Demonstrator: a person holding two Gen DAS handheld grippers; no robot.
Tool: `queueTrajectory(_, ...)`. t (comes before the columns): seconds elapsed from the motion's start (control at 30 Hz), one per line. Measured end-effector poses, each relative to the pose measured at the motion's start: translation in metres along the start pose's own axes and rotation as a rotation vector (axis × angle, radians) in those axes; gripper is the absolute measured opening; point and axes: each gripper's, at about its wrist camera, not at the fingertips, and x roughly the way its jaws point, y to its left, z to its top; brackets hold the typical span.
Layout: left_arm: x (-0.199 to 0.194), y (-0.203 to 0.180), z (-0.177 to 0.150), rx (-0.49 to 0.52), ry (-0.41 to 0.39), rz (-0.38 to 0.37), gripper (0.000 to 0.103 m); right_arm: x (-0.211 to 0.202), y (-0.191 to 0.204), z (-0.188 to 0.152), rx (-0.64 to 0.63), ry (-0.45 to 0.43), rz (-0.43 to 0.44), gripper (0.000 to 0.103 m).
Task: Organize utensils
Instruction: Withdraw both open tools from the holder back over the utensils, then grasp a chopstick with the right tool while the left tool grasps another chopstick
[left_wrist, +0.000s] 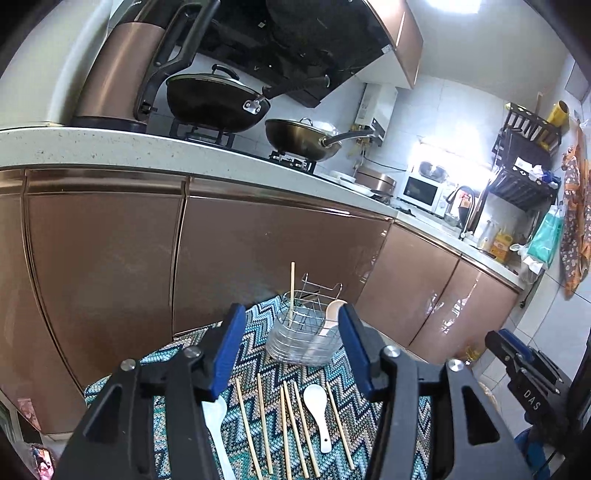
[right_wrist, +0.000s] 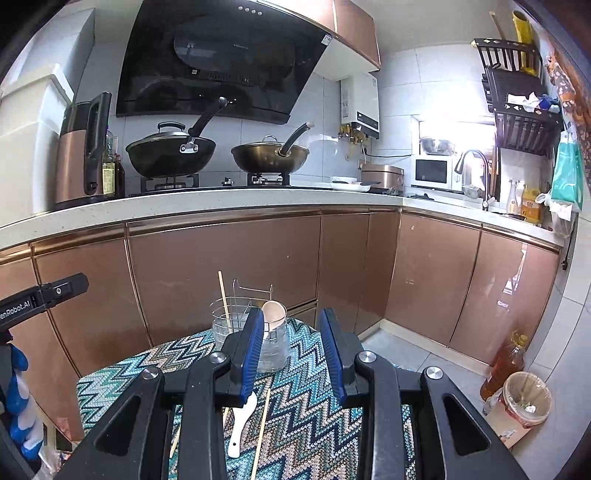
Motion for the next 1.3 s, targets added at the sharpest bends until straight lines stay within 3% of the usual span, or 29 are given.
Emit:
queueTrajectory(0.33, 0.031, 0.017, -0.004, -0.034, 0.155, -0.018, 0.050, 0.013, -0.014, -0.006, 0.022, 0.084, 0.036, 0.030)
queueTrajectory(0.53, 0.069, 0.034, -0.011, -0.063, 0.328, -0.071, 0.050, 0.047, -0.025, -0.023, 0.040, 0.239, 0.096, 0.030)
queueTrajectory(0.83, 0.139, 0.050, -0.040, -0.073, 0.602, -0.095, 0.049, 0.115, -0.034, -0.057, 0.119, 0.481, 0.271, 0.030)
queueTrajectory(0.97, 0.177, 0.047, -0.066, -0.081, 0.728, -0.105, 0.038, 0.150, -0.028, -0.069, 0.124, 0.566, 0.319, 0.024)
queueTrajectory(1.17, 0.224, 0.034, -0.089, -0.074, 0.844, -0.099, 0.033, 0.191, -0.022, -0.085, 0.128, 0.662, 0.357, 0.016)
queueTrajectory(1.3, 0.248, 0.025, -0.104, -0.061, 0.917, -0.105, 0.024, 0.210, -0.022, -0.094, 0.119, 0.702, 0.369, 0.015)
